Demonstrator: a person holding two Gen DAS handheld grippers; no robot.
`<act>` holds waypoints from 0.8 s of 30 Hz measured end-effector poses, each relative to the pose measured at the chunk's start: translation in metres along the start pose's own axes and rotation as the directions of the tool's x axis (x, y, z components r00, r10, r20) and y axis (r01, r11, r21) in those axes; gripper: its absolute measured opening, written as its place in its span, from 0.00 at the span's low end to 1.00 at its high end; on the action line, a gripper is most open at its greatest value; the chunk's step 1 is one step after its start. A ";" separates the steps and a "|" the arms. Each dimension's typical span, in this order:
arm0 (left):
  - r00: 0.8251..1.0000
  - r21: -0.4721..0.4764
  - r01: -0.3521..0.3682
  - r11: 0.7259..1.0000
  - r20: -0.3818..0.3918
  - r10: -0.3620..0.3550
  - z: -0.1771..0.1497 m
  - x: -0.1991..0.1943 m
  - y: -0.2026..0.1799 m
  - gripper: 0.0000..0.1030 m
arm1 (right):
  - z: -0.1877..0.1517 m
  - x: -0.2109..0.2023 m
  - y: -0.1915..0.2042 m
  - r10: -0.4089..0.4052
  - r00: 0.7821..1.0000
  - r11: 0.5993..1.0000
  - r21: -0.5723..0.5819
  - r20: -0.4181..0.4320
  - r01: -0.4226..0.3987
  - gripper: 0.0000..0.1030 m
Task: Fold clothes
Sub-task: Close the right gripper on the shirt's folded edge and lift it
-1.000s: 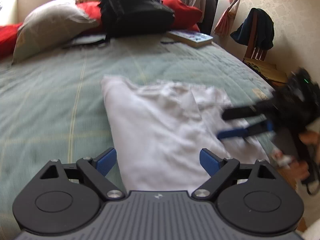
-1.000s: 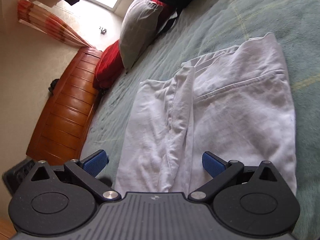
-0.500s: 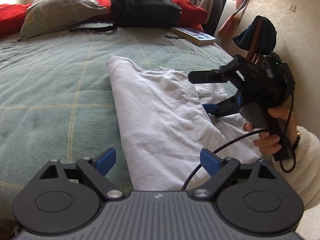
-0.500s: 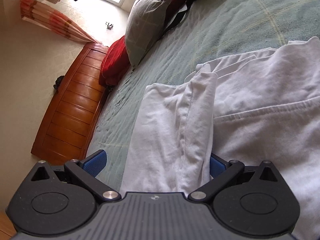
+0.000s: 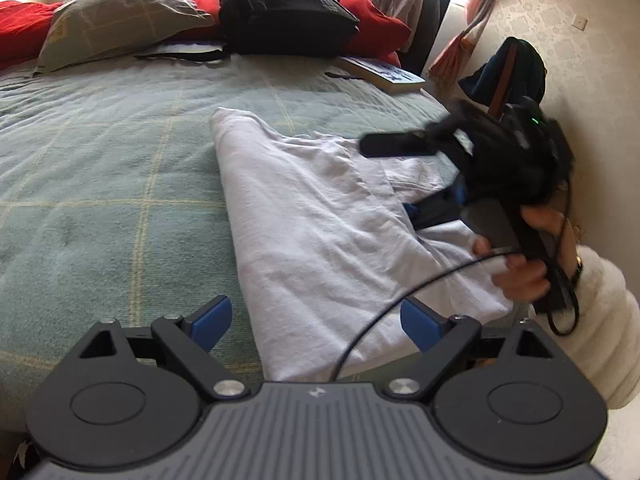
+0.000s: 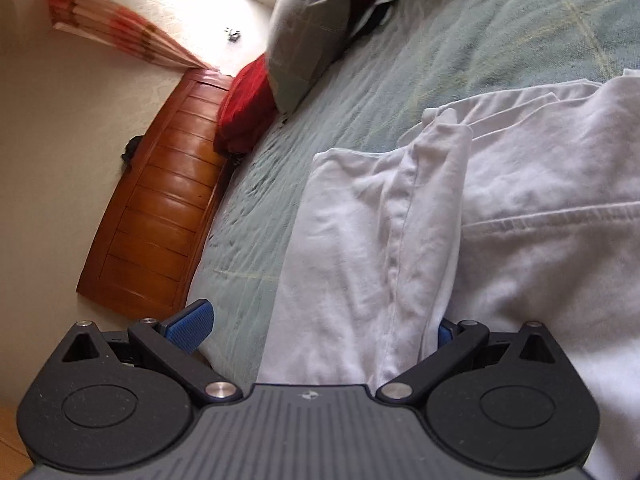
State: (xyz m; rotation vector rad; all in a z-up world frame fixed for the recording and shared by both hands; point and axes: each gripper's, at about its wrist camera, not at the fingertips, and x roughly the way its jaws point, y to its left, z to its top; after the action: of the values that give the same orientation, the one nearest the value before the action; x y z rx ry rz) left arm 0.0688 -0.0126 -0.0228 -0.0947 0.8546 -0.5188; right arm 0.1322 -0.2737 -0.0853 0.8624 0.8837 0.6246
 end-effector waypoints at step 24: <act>0.998 -0.018 0.036 0.999 0.045 -0.035 -0.008 -0.011 -0.001 0.89 | -0.022 -0.024 0.026 -0.269 0.948 0.935 -0.191 0.170 0.300 0.10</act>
State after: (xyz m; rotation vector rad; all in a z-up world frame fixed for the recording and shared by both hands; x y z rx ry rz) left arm 0.0570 -0.0073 -0.0199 -0.1389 0.8157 -0.5403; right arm 0.0984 -0.2703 -0.0612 0.5611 0.7776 0.3903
